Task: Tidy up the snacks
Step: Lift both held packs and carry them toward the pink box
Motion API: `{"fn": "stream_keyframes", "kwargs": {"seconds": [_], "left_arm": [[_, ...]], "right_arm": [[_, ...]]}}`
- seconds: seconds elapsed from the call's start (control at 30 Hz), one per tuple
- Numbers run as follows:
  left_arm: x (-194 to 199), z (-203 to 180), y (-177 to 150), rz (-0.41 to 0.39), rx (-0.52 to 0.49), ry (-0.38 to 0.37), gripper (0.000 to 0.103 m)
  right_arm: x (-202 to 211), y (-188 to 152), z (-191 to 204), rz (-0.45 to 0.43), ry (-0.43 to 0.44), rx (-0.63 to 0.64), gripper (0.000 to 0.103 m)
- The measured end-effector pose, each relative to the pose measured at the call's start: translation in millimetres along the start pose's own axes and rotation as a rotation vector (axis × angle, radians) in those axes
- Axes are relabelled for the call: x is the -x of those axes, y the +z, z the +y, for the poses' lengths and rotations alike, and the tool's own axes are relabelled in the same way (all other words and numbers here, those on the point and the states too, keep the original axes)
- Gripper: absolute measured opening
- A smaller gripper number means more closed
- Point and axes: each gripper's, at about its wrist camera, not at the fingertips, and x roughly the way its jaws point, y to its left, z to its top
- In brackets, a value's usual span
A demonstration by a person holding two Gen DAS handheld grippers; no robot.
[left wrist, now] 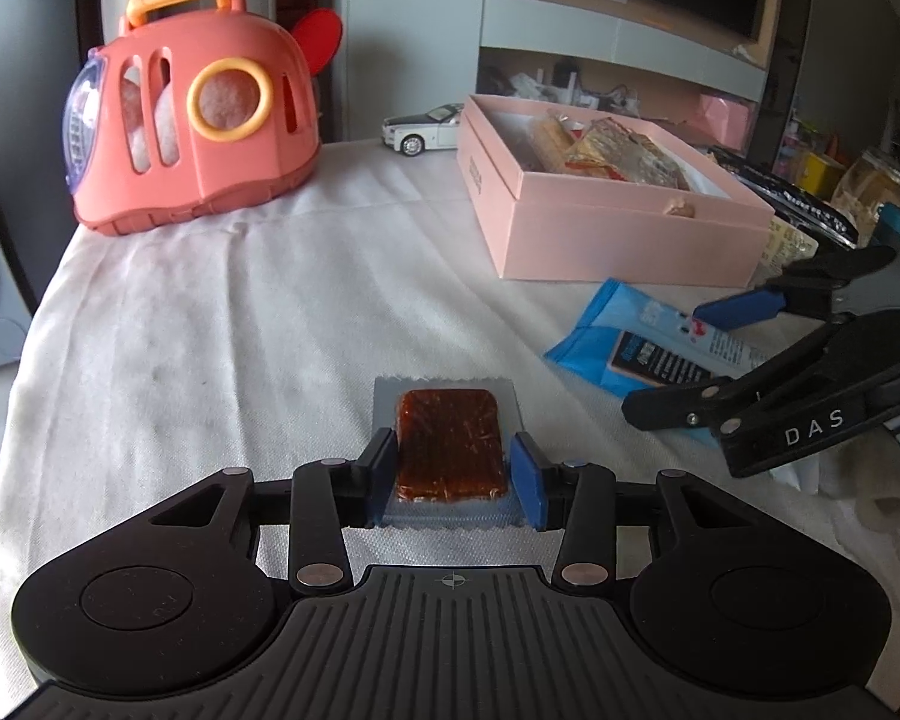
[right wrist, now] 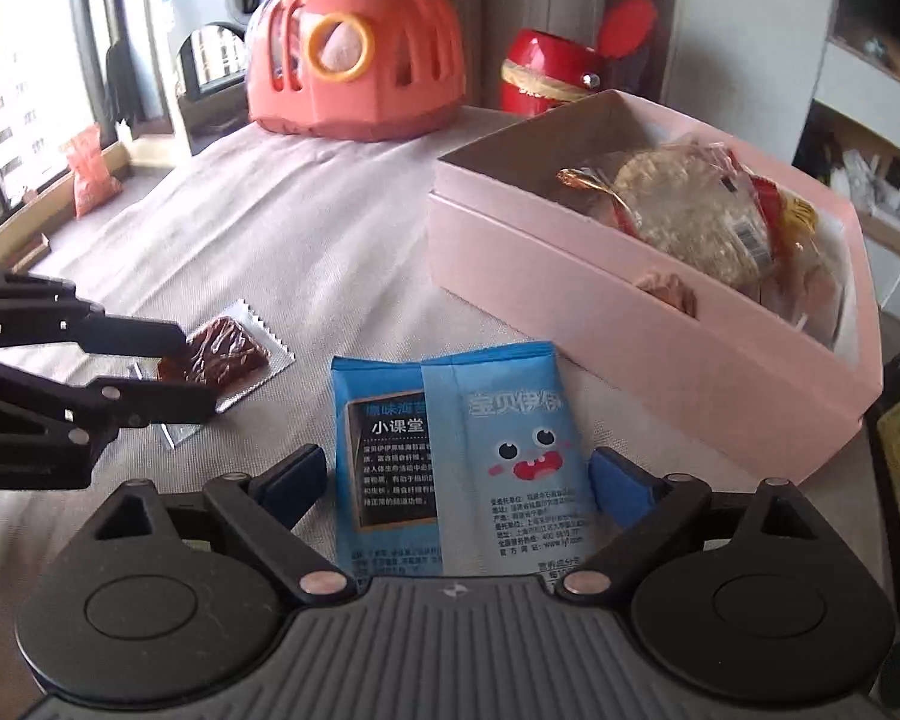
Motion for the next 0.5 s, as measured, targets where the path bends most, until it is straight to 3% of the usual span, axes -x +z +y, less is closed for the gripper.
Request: {"fn": "stream_keyframes", "kwargs": {"seconds": [0.2,0.33,0.5], "left_arm": [[8.1,-5.9,-7.1,-0.015,0.001,-0.004,0.043],[28.5,-25.0,-23.1,-0.028,-0.022,-0.072,0.043],[74.6,-40.3,-8.8,-0.15,-0.058,-0.095,0.042]], "right_arm": [[29.4,-13.2,5.5,-0.014,-0.007,-0.006,0.084],[60.9,-29.0,7.9,-0.029,-0.03,0.022,0.084],[118.4,-31.4,3.7,-0.13,-0.087,0.05,0.084]]}}
